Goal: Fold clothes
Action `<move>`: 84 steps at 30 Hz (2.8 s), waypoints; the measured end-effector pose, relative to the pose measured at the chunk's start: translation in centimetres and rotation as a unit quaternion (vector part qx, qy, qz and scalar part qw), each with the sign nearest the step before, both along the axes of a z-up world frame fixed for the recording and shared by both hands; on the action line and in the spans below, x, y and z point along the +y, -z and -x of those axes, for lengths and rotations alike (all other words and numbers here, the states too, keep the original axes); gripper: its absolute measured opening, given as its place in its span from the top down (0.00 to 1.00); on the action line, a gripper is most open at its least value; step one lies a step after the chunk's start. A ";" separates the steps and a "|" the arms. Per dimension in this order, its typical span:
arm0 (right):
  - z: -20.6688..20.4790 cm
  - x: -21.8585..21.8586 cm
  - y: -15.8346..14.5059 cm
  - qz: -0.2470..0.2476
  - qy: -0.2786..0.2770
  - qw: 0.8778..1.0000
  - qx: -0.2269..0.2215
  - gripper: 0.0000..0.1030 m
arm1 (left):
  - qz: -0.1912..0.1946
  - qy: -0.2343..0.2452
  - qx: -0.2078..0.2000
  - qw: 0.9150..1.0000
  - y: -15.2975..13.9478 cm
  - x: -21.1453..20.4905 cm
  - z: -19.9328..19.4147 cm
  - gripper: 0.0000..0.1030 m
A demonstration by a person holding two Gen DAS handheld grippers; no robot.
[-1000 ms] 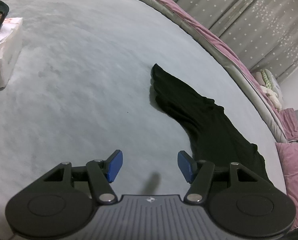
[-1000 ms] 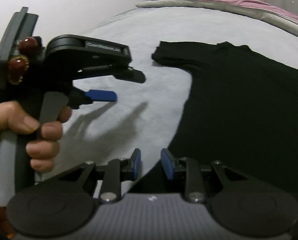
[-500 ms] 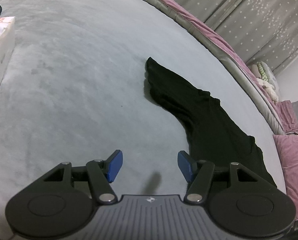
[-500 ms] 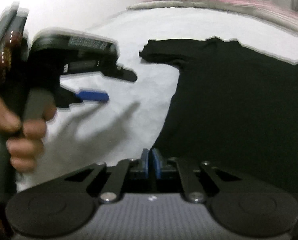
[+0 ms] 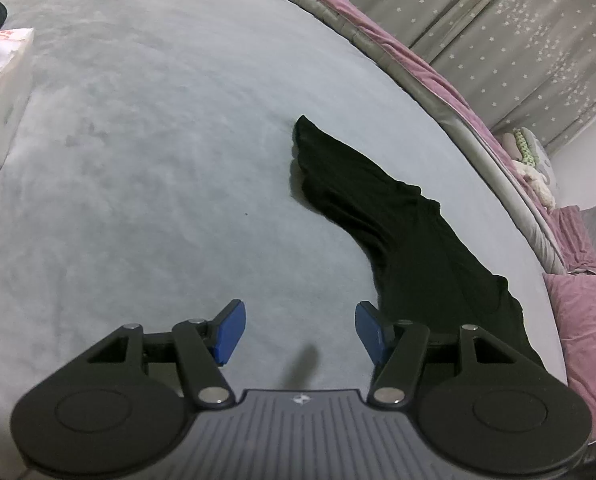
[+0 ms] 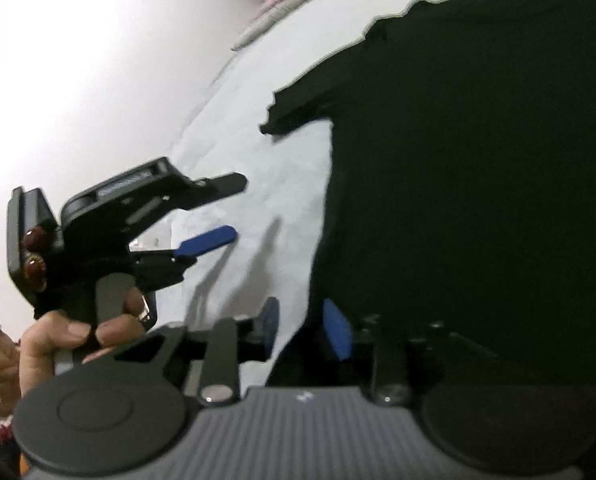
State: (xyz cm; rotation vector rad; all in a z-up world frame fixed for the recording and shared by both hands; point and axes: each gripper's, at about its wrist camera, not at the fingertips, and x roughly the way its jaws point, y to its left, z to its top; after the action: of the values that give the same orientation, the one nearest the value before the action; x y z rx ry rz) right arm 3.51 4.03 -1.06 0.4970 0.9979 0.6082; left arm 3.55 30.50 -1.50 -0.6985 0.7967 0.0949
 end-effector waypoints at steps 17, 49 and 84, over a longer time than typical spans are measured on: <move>-1.7 2.7 0.0 0.008 -0.002 0.999 -0.034 0.73 | 0.002 -0.002 -0.001 1.000 0.1 0.3 0.0 0.42; 5.4 -13.6 -1.6 0.130 0.153 0.979 -0.045 0.53 | -0.040 0.266 0.012 0.963 0.3 -8.8 0.8 0.66; 25.2 -27.9 -4.9 0.102 0.247 0.964 0.005 0.46 | -0.165 0.279 0.061 0.944 -5.3 -10.3 14.0 0.65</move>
State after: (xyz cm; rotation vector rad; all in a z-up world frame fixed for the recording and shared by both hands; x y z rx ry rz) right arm -21.69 -23.87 3.80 0.5406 0.8882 0.0542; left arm -10.41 20.20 3.82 -0.1319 1.0439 -0.2414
